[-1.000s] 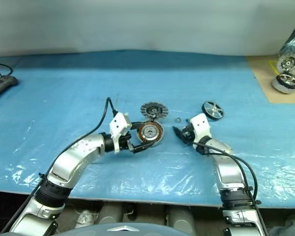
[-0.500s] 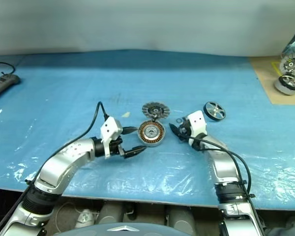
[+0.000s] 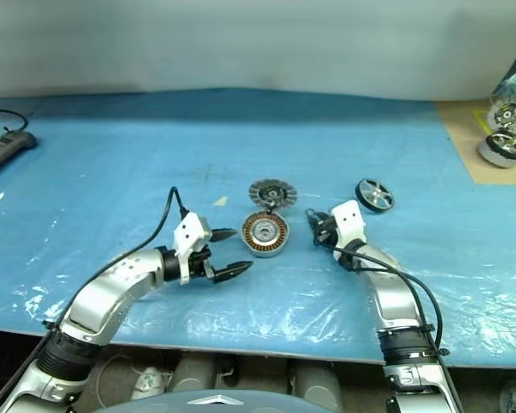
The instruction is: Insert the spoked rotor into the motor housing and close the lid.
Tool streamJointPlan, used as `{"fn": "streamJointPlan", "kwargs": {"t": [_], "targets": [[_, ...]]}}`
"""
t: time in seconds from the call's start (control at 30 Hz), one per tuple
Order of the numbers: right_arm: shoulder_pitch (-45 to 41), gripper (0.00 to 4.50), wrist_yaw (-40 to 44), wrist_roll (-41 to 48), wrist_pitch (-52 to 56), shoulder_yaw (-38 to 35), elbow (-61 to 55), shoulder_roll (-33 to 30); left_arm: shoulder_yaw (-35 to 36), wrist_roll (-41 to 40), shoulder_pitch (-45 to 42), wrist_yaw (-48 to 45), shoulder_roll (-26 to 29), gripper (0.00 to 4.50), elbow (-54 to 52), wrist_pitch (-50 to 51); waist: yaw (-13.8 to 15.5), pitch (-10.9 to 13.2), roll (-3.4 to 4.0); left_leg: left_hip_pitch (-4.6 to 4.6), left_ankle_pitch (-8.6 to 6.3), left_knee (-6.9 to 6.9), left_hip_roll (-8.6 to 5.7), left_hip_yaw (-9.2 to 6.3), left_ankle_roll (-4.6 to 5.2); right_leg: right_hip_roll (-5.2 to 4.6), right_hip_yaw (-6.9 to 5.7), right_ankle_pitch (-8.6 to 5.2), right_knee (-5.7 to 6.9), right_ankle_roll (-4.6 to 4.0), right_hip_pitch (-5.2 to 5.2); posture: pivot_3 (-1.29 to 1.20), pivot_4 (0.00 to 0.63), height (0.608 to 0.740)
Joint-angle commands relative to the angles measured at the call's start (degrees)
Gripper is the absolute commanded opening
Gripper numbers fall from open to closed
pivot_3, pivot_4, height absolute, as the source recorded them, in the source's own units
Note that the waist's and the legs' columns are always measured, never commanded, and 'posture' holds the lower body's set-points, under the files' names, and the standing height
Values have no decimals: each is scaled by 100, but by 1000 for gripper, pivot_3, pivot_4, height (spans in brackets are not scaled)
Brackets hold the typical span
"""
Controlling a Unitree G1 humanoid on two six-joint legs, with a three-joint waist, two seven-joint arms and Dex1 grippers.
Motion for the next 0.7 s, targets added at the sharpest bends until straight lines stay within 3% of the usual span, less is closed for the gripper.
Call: {"fn": "streamJointPlan", "kwargs": {"t": [0.03,0.33,0.47,0.57,0.7], "targets": [[46,1109,-56,-19,116,9,66,5,105,-110,-73,-9,24,4500,-355,46,2,0,0,5,0,-2,0,0,-1,0,1,0,-2,0,6,0,150,740],[-26,1109,52,116,238,-85,91,-51,-63,-2,-512,44,-184,4500,107,58,0,0,0,7,2,-6,0,4,2,0,4,0,-6,0,7,0,150,740],[-83,1996,16,-35,198,29,192,-69,-90,44,-520,26,-234,4500,187,0,-5,0,0,6,10,-9,0,5,16,0,4,0,-11,0,6,0,150,740],[-236,3020,-113,-96,204,53,355,3,-97,55,-506,19,-238,4500,126,30,-5,0,0,5,10,-13,0,5,17,0,4,0,-17,0,6,0,150,740],[-320,3020,-160,-131,138,72,491,23,-86,85,-492,-28,-203,4500,168,-36,-2,0,0,5,9,-14,0,6,15,0,4,0,-18,0,6,0,150,740]]}}
